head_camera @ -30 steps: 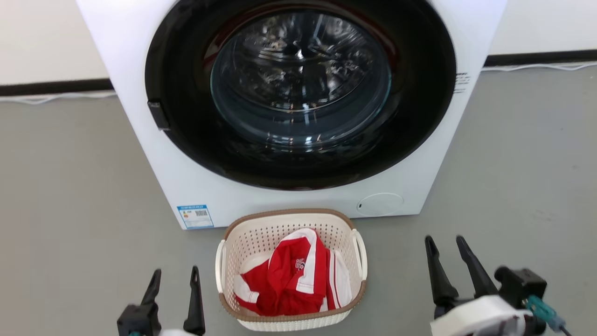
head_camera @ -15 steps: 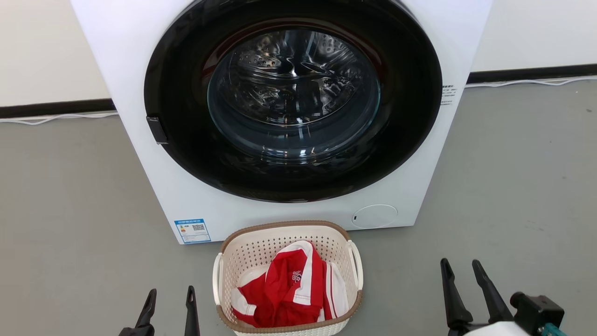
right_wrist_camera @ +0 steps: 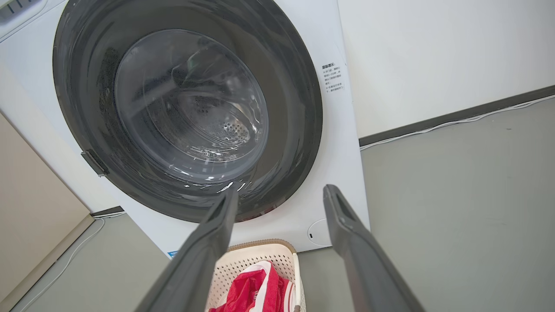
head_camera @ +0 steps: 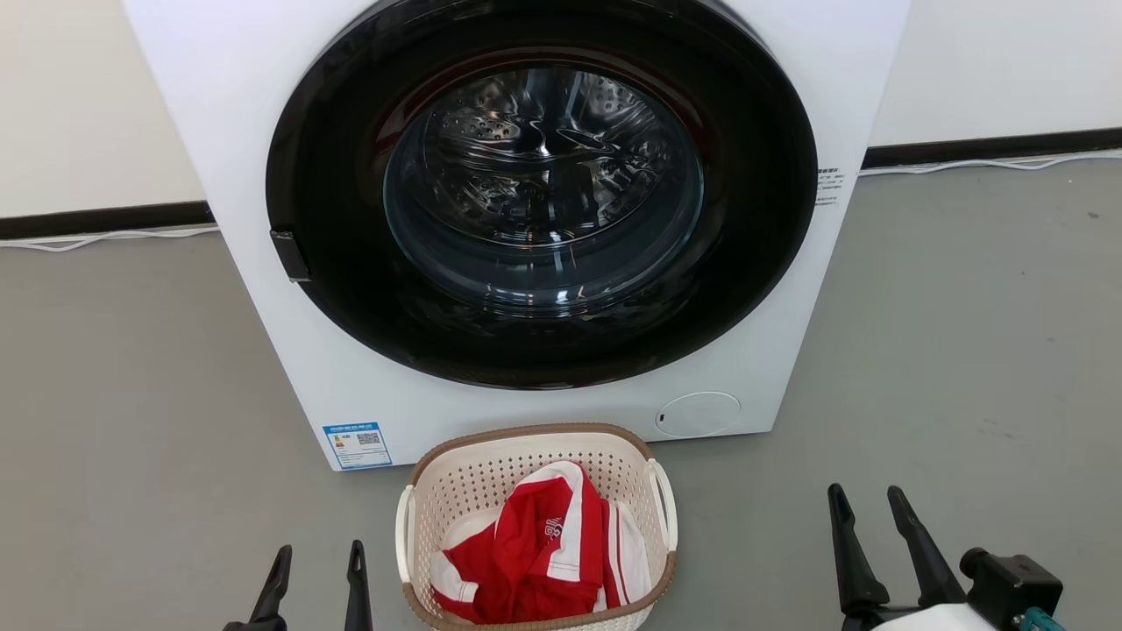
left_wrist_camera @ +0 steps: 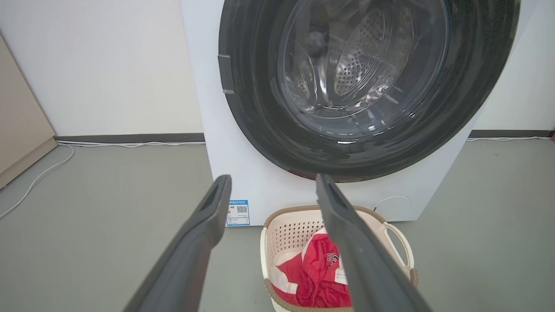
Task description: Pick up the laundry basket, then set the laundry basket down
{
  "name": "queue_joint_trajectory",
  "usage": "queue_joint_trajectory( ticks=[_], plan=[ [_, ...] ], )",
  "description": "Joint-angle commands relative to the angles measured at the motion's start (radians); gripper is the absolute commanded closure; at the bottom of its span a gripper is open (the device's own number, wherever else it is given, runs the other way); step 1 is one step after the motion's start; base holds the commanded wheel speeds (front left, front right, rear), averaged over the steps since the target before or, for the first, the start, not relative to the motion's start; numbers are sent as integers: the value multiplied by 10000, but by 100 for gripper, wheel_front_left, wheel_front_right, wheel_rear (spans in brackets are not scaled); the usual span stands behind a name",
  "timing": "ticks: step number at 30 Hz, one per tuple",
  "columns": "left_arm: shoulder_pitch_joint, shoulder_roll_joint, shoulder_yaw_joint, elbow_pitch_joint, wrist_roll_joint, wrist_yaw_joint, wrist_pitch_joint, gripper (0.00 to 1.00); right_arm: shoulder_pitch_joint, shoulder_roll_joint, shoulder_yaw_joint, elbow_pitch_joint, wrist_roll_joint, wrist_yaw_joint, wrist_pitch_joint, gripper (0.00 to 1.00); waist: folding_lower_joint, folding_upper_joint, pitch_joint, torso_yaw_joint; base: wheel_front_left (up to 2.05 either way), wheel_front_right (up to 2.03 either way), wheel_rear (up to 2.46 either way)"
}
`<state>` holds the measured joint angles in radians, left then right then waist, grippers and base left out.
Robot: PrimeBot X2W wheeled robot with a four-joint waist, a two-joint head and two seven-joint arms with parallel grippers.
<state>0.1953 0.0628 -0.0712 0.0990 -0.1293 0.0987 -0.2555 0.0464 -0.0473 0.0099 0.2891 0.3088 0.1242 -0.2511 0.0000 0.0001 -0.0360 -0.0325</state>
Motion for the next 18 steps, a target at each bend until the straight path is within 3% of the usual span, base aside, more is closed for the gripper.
queue_joint_trajectory(
  ticks=[1,8,9,18],
  plan=[
    [-228,-34,331,-319,-2,-63,-63,0,-129,-30,266,-364,-26,65,-107,0,0,-1,5,3,0,0,0],
    [-256,-54,490,-627,-11,-53,-63,0,-167,-30,261,-623,-36,65,-107,0,0,-1,76,45,0,0,0],
    [18,-12,171,-355,-17,-35,1,100,1,0,1,-304,3,0,0,100,0,-1,76,44,0,0,0],
    [-82,-39,214,135,-717,-140,190,100,82,0,-34,12,634,-4,167,100,21,-1,76,56,0,0,0]
  ],
)
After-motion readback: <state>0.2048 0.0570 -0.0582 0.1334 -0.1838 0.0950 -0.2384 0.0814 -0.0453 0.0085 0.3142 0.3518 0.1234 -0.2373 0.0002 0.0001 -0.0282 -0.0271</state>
